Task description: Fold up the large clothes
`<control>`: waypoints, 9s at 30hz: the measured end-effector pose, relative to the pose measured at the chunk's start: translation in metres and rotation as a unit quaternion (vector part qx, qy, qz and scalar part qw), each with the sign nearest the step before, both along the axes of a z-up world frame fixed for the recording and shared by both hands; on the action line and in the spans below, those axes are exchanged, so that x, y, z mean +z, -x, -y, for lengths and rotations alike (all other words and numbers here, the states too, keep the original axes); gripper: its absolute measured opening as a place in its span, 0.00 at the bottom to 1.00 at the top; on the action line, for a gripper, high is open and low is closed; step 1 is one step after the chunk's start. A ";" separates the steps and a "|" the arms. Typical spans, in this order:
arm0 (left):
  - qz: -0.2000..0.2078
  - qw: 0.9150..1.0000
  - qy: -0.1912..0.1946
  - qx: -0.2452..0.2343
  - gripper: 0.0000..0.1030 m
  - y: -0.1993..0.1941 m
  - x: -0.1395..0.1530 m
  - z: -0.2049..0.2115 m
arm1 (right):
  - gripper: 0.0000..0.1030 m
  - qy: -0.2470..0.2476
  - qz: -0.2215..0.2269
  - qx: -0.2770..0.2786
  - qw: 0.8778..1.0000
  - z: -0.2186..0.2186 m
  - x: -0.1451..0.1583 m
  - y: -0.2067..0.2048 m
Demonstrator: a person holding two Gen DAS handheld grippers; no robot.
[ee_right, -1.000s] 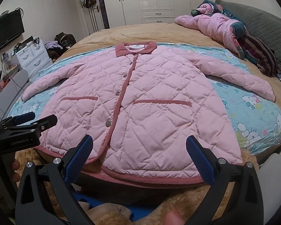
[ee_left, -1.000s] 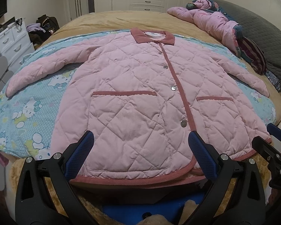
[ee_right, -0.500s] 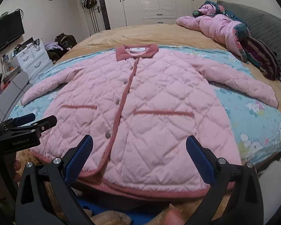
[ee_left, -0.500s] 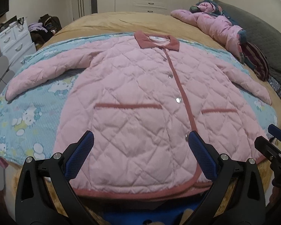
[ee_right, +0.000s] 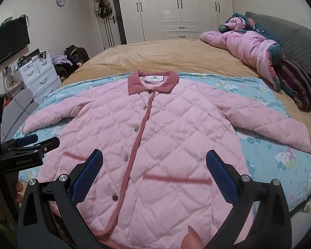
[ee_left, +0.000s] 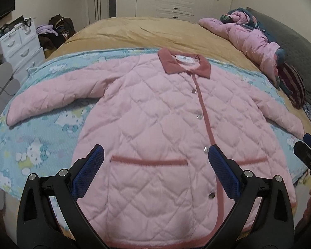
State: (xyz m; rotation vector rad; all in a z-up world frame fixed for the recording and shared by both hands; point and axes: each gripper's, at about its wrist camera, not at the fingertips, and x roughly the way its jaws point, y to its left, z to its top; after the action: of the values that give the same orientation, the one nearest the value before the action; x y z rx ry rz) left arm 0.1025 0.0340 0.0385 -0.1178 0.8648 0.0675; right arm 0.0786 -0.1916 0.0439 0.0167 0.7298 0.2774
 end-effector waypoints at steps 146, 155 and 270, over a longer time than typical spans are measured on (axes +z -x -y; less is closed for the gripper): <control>0.041 0.992 0.120 0.001 0.92 -0.202 0.042 -0.079 | 0.17 -0.111 0.111 -0.015 0.987 -0.002 0.057 -0.263; 0.042 0.988 0.147 0.020 0.92 -0.197 0.030 -0.107 | 0.17 -0.080 0.067 0.025 0.994 -0.075 0.006 -0.263; -0.036 0.993 0.068 -0.084 0.65 -0.235 -0.079 -0.015 | 0.87 0.026 -0.106 -0.015 0.994 0.005 -0.095 -0.248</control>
State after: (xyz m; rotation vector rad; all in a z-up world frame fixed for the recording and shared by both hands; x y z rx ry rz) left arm 0.3377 0.0487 -0.0406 -0.1705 0.9485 -0.1462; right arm 0.3270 -0.1964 -0.0516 0.0085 0.9470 0.2290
